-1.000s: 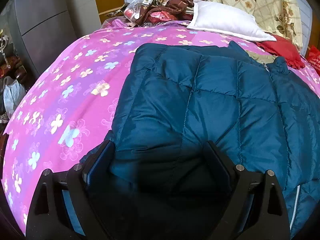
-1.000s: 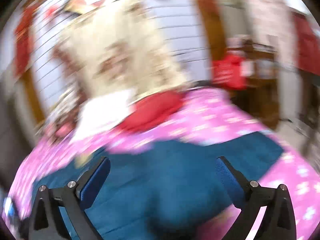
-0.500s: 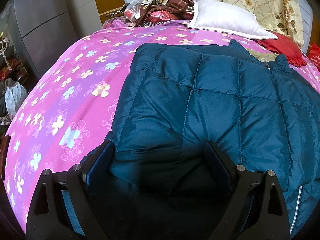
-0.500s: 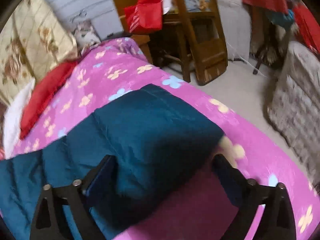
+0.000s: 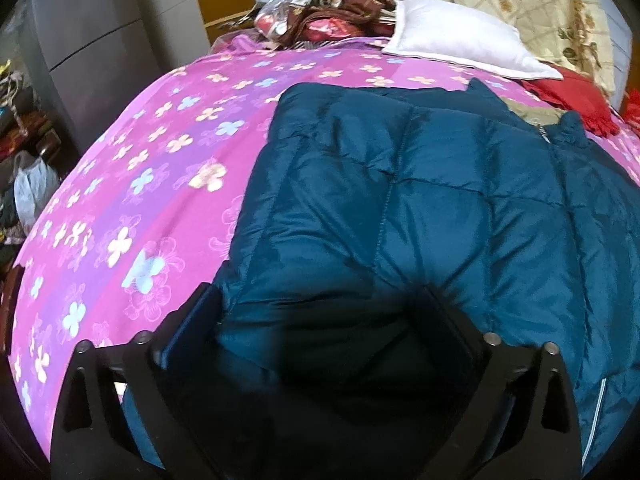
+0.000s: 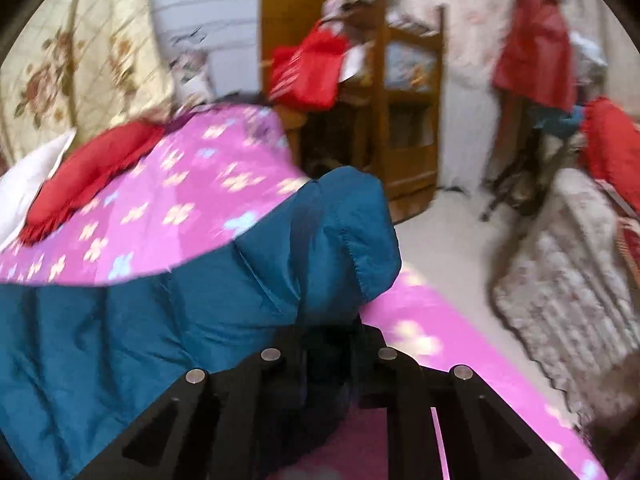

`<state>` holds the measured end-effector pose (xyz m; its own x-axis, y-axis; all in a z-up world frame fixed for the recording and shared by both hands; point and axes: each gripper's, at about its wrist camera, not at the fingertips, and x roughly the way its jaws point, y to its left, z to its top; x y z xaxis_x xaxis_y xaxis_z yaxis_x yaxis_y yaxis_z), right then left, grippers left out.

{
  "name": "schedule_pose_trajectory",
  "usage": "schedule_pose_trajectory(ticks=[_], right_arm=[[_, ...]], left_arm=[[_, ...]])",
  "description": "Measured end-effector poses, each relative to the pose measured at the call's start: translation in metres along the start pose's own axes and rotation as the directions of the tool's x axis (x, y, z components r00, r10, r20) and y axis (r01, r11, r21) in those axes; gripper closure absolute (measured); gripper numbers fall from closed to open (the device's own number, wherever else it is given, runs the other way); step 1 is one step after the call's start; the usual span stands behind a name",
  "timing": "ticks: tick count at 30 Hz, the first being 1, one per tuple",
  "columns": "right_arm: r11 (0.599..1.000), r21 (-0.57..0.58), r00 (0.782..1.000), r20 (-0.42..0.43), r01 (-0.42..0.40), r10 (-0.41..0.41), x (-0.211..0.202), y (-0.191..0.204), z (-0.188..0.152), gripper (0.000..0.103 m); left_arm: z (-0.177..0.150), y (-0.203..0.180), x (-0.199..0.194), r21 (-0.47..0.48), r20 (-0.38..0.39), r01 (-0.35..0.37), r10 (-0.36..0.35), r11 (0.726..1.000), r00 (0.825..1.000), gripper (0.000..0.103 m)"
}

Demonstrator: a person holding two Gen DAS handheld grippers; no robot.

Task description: Fold large clothes

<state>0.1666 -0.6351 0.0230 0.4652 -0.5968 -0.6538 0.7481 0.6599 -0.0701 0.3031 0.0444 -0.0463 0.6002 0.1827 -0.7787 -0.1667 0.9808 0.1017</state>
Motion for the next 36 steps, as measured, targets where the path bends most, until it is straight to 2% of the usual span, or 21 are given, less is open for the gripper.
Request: schedule_pose_trajectory(ticks=[3,6,8,9,11,14,18,24,26,28,29,30,31,32,33,35,36], right_arm=[[0.999,0.007,0.996,0.076,0.042,-0.043,-0.052,-0.018,0.014,0.089],[0.999,0.032,0.984,0.176,0.026,-0.032,-0.113,-0.018,0.028,0.089],[0.999,0.008,0.97,0.241,-0.034,0.032,-0.154,0.001,0.029,0.089],[0.996,-0.018,0.961,0.262,-0.091,0.093,-0.174,0.016,0.024,0.089],[0.983,-0.068,0.947,0.265,-0.172,0.184,-0.197,0.047,0.011,0.089],[0.939,-0.142,0.915,0.218,-0.313,0.338,-0.219,0.11,-0.023,0.089],[0.842,-0.28,0.864,0.074,-0.461,0.498,-0.227,0.219,-0.089,0.089],[0.728,-0.296,0.781,-0.121,-0.618,0.613,-0.209,0.337,-0.161,0.089],[0.684,-0.312,0.747,-0.171,-0.66,0.643,-0.212,0.373,-0.173,0.089],[0.658,-0.339,0.732,-0.173,-0.672,0.659,-0.216,0.395,-0.179,0.089],[0.629,-0.342,0.707,-0.193,-0.699,0.68,-0.218,0.408,-0.18,0.089],[0.613,-0.344,0.695,-0.21,-0.711,0.688,-0.22,0.415,-0.183,0.089],[0.606,-0.359,0.696,-0.228,-0.71,0.68,-0.221,0.425,-0.186,0.087],[0.603,-0.375,0.701,-0.233,-0.704,0.674,-0.223,0.432,-0.19,0.081],[0.59,-0.39,0.696,-0.238,-0.707,0.677,-0.225,0.436,-0.193,0.073],[0.556,-0.399,0.67,-0.253,-0.729,0.697,-0.231,0.433,-0.197,0.04],[0.55,-0.409,0.669,-0.252,-0.728,0.699,-0.236,0.428,-0.2,0.034]], left_arm=[[0.001,0.004,0.0,-0.006,-0.009,0.022,-0.022,1.0,1.0,0.002],[0.001,0.012,-0.009,-0.02,-0.016,0.039,-0.04,0.999,0.999,0.002],[0.001,0.016,-0.019,-0.014,-0.003,0.039,-0.039,0.999,0.999,0.002],[0.0,0.019,-0.024,-0.008,0.004,0.041,-0.041,0.999,0.999,0.002],[0.0,0.024,-0.027,0.003,0.002,0.031,-0.031,1.0,1.0,0.002],[0.001,0.034,-0.026,0.008,0.005,-0.015,0.015,1.0,1.0,0.002],[0.0,0.043,-0.014,0.024,-0.038,-0.024,0.024,0.999,0.999,0.002],[0.007,0.044,-0.02,0.007,-0.042,0.008,-0.008,1.0,0.999,0.002],[0.011,0.044,-0.023,-0.001,-0.042,0.023,-0.023,1.0,0.999,0.002],[0.015,0.044,-0.026,-0.005,-0.027,0.027,-0.028,1.0,0.999,0.002],[0.017,0.044,-0.027,-0.003,-0.019,0.026,-0.026,1.0,0.999,0.002],[0.018,0.043,-0.028,0.0,-0.012,0.023,-0.023,1.0,1.0,0.002],[0.019,0.043,-0.027,-0.002,-0.011,0.02,-0.02,1.0,1.0,0.002],[0.019,0.043,-0.026,-0.01,-0.015,0.022,-0.022,1.0,1.0,0.002],[0.019,0.043,-0.024,-0.016,-0.022,0.026,-0.027,1.0,0.999,0.002],[0.019,0.041,-0.021,-0.023,-0.038,0.04,-0.041,0.999,0.998,0.002],[0.019,0.04,-0.021,-0.023,-0.038,0.045,-0.046,0.999,0.998,0.002]])
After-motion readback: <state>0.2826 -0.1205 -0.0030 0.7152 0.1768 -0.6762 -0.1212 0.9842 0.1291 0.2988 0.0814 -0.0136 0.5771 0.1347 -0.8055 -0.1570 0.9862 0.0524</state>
